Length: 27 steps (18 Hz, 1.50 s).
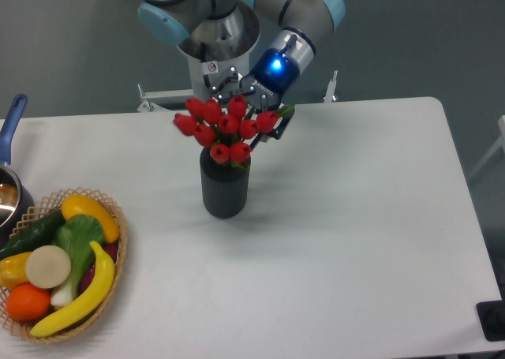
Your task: Insert the flowers into the vase
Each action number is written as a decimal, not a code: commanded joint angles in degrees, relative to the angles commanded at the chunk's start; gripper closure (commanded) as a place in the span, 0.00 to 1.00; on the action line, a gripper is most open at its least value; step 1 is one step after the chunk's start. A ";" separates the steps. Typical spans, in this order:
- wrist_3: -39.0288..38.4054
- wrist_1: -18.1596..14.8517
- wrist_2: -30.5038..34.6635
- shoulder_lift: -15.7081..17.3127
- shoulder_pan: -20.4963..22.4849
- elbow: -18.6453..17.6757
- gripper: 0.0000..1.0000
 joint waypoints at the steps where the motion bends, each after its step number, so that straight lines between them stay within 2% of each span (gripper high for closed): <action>1: 0.00 0.09 0.09 0.00 0.00 0.09 0.00; 8: -0.17 0.79 2.81 0.53 0.52 0.09 0.00; 10: -0.26 0.79 3.34 1.66 1.57 0.17 0.00; 14: -0.18 0.88 11.14 7.28 8.77 0.35 0.00; 16: -0.09 0.79 17.11 8.70 11.06 1.05 0.00; 18: 0.00 0.70 25.88 8.00 14.74 3.68 0.00; 20: 0.00 0.53 32.15 7.82 15.47 5.09 0.00; 22: 0.00 0.53 32.96 7.13 15.73 6.67 0.00; 26: -0.61 0.53 33.22 2.30 14.94 12.64 0.00; 27: -0.88 0.61 33.40 0.02 13.46 15.44 0.00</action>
